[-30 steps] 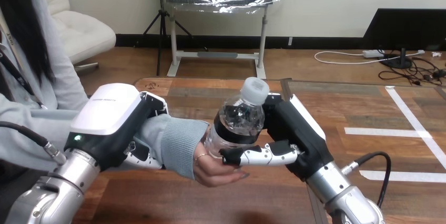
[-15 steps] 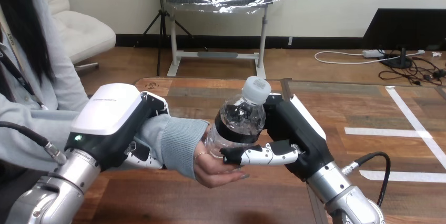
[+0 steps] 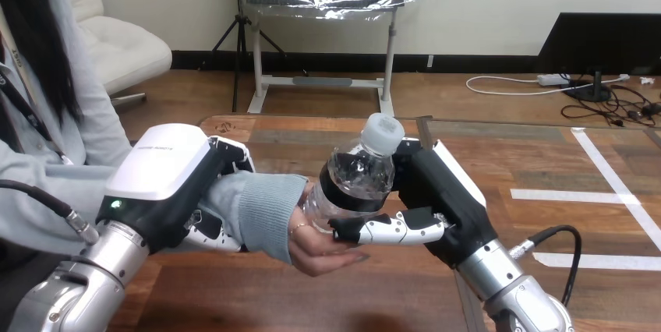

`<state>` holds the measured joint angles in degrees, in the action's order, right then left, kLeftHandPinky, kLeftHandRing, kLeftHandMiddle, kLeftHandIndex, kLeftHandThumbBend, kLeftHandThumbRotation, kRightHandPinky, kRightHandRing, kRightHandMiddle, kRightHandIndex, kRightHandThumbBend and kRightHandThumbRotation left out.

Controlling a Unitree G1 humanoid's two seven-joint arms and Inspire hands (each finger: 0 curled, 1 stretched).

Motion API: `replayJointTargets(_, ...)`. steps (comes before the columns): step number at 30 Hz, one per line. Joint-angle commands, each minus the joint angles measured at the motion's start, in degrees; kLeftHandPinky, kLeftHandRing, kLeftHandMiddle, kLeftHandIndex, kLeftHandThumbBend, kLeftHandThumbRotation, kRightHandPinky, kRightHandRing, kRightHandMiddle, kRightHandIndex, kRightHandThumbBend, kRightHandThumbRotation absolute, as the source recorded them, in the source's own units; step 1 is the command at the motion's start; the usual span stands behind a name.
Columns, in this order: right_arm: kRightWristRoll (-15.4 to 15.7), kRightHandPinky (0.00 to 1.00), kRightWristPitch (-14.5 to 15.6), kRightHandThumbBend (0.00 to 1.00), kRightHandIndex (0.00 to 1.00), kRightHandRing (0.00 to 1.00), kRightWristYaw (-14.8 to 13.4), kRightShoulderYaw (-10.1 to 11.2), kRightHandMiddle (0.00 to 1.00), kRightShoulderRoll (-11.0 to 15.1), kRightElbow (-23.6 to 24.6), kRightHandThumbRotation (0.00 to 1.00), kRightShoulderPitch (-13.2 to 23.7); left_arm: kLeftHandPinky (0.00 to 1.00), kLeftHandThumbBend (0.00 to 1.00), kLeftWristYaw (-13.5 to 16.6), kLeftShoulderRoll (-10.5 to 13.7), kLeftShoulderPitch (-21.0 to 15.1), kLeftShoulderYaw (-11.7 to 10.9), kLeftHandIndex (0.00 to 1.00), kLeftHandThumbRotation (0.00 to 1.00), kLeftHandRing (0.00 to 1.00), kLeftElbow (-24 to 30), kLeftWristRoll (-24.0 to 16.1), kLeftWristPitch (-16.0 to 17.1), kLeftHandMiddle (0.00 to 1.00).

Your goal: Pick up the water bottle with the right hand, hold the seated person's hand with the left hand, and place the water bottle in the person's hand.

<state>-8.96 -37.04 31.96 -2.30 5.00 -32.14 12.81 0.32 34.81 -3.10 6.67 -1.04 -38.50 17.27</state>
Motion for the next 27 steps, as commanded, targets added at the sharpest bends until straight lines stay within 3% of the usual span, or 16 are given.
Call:
replayJointTargets(1,0.6,0.53,-0.8,0.84,0.58,0.59,-0.1,-0.7,0.60,-0.2,2.5,0.04,4.5,0.41,0.97,-0.1,-0.5,-3.4,-1.2,0.56,0.08,0.46,3.4,1.2,-0.1,0.52)
replayJointTargets(2,1.0,0.60,-0.8,0.87,0.65,0.67,-0.2,-0.7,0.67,0.0,2.5,0.10,4.6,0.45,0.98,-0.2,-0.4,-3.3,-1.3,0.61,0.11,0.51,3.5,1.2,-0.1,0.57)
replayJointTargets(12,3.5,0.90,-1.0,0.98,0.89,0.90,-1.6,-0.7,0.89,1.4,1.6,0.38,5.4,0.65,1.00,0.3,0.1,-2.2,-1.5,0.82,0.28,0.71,4.3,-0.1,-0.1,0.76)
replayJointTargets(20,3.8,0.99,-1.0,1.00,0.98,0.97,-1.8,-0.4,0.96,2.4,0.5,0.50,6.1,0.76,1.00,0.5,-0.2,-1.0,-1.6,0.90,0.36,0.82,5.1,-0.6,-0.8,0.86)
replayJointTargets(27,3.6,1.00,-1.4,1.00,1.00,0.98,-1.6,-0.1,0.96,3.0,-0.4,0.57,6.4,0.81,1.00,0.6,-0.4,0.1,-1.7,0.94,0.40,0.87,5.5,-0.4,-0.8,0.91)
